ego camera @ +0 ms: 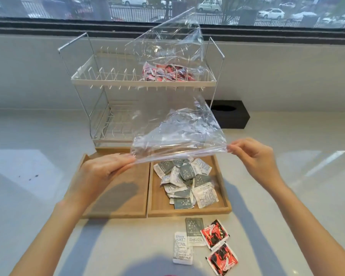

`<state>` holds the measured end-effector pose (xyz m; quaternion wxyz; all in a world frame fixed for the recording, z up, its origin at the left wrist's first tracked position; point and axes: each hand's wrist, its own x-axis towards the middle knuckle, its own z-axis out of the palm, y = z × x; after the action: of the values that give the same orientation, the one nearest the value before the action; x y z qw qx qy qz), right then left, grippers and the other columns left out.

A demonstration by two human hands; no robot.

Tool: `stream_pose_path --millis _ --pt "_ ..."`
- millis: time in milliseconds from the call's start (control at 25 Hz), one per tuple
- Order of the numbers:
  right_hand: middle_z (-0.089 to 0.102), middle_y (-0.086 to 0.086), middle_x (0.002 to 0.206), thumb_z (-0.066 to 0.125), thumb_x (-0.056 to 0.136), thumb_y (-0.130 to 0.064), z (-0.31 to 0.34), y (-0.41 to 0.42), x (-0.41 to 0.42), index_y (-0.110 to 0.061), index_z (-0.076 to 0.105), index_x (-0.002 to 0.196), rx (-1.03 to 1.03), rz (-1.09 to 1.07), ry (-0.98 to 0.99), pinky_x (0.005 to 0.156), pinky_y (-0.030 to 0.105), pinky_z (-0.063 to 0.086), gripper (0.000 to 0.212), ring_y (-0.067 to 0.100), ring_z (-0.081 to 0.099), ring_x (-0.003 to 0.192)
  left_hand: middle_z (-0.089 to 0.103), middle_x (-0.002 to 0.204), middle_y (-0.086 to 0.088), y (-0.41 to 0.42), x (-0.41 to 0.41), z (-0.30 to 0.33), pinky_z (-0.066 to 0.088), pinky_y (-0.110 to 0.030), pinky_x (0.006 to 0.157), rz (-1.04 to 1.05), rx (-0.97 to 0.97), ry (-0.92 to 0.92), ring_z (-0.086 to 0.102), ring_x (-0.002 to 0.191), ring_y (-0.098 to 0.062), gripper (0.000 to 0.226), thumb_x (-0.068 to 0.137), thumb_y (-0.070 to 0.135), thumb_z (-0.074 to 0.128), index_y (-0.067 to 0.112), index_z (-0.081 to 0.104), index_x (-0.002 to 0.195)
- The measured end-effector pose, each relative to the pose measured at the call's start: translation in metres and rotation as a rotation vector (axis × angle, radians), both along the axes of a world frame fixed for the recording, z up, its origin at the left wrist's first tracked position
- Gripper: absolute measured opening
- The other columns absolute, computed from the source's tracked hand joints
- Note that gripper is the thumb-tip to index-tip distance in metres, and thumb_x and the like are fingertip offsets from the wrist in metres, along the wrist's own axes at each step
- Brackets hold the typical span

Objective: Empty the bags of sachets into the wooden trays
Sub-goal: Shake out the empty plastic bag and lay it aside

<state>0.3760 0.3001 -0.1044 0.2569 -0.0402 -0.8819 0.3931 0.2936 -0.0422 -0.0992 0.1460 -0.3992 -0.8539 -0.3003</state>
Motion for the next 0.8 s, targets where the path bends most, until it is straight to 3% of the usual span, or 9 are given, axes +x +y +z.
stream_pose_path --millis 120,200,360,440,520,640,720,800 --pt "0.073 0.010 0.080 0.067 0.079 -0.014 -0.052 -0.006 0.015 -0.010 0.074 0.078 0.026 -0.009 -0.165 0.065 0.004 0.042 0.008 -0.011 0.059 0.071 0.075 0.084 0.006 -0.008 0.012 -0.050 0.048 -0.015 0.071 0.059 -0.121 -0.064 0.068 0.075 -0.001 0.053 0.089 0.051 0.034 0.017 0.074 0.091" --pt "0.073 0.010 0.079 0.067 0.079 -0.012 -0.074 -0.012 0.025 -0.007 0.074 0.078 0.025 -0.026 -0.261 0.063 0.002 0.041 0.009 -0.016 0.057 0.069 0.076 0.081 0.007 -0.010 0.019 -0.074 0.047 -0.016 0.064 0.099 -0.135 -0.117 0.067 0.068 -0.001 0.060 0.086 0.059 0.030 0.019 0.075 0.089" --pt "0.069 0.001 0.074 0.067 0.079 -0.014 -0.089 -0.016 0.037 -0.007 0.073 0.077 -0.024 -0.008 -0.437 0.065 -0.001 0.037 0.010 -0.021 0.055 0.068 0.073 0.094 0.011 -0.012 0.029 -0.099 0.036 0.001 0.073 0.156 -0.109 -0.412 0.053 0.099 0.004 0.064 0.065 0.068 0.042 0.021 0.073 0.095" --pt "0.068 -0.007 0.079 0.066 0.081 -0.022 -0.085 -0.013 0.041 -0.017 0.071 0.076 -0.053 0.054 -0.575 0.071 -0.003 0.035 0.009 -0.015 0.057 0.074 0.072 0.099 0.011 -0.015 0.031 -0.103 0.032 -0.002 0.078 0.080 -0.167 -0.508 0.050 0.101 0.001 0.079 0.054 0.082 0.041 0.026 0.068 0.103" --pt "0.069 -0.012 0.085 0.059 0.085 -0.030 -0.080 -0.011 0.041 -0.023 0.069 0.077 -0.086 0.069 -0.641 0.074 -0.001 0.035 0.014 -0.012 0.057 0.080 0.065 0.092 0.026 -0.017 0.031 -0.099 0.031 -0.001 0.081 0.061 -0.180 -0.537 0.047 0.095 0.008 0.067 0.055 0.085 0.039 0.042 0.059 0.103" --pt "0.068 -0.007 0.088 0.047 0.092 -0.027 -0.074 -0.010 0.025 -0.022 0.068 0.088 -0.151 -0.014 -0.555 0.079 0.007 0.042 0.022 -0.011 0.059 0.080 0.060 0.084 0.024 -0.005 0.023 -0.085 0.035 -0.006 0.075 0.208 -0.038 -0.561 0.052 0.085 0.010 0.018 0.075 0.056 0.048 0.047 0.054 0.090" --pt "0.068 0.000 0.098 0.045 0.093 -0.023 -0.072 -0.010 0.006 -0.017 0.066 0.102 -0.220 -0.084 -0.497 0.093 0.031 0.047 0.024 0.011 0.063 0.094 0.061 0.098 0.011 0.008 0.012 -0.078 0.037 -0.010 0.072 0.341 0.054 -0.605 0.054 0.086 -0.003 0.019 0.087 0.032 0.051 0.026 0.062 0.101" --pt "0.064 0.003 0.112 0.044 0.093 -0.023 -0.071 -0.012 -0.015 -0.015 0.058 0.117 -0.303 -0.122 -0.525 0.096 0.037 0.046 0.030 0.021 0.059 0.105 0.058 0.117 -0.004 0.022 -0.002 -0.074 0.041 -0.019 0.083 0.481 0.117 -0.713 0.053 0.101 -0.015 0.034 0.092 0.025 0.044 0.008 0.053 0.120"
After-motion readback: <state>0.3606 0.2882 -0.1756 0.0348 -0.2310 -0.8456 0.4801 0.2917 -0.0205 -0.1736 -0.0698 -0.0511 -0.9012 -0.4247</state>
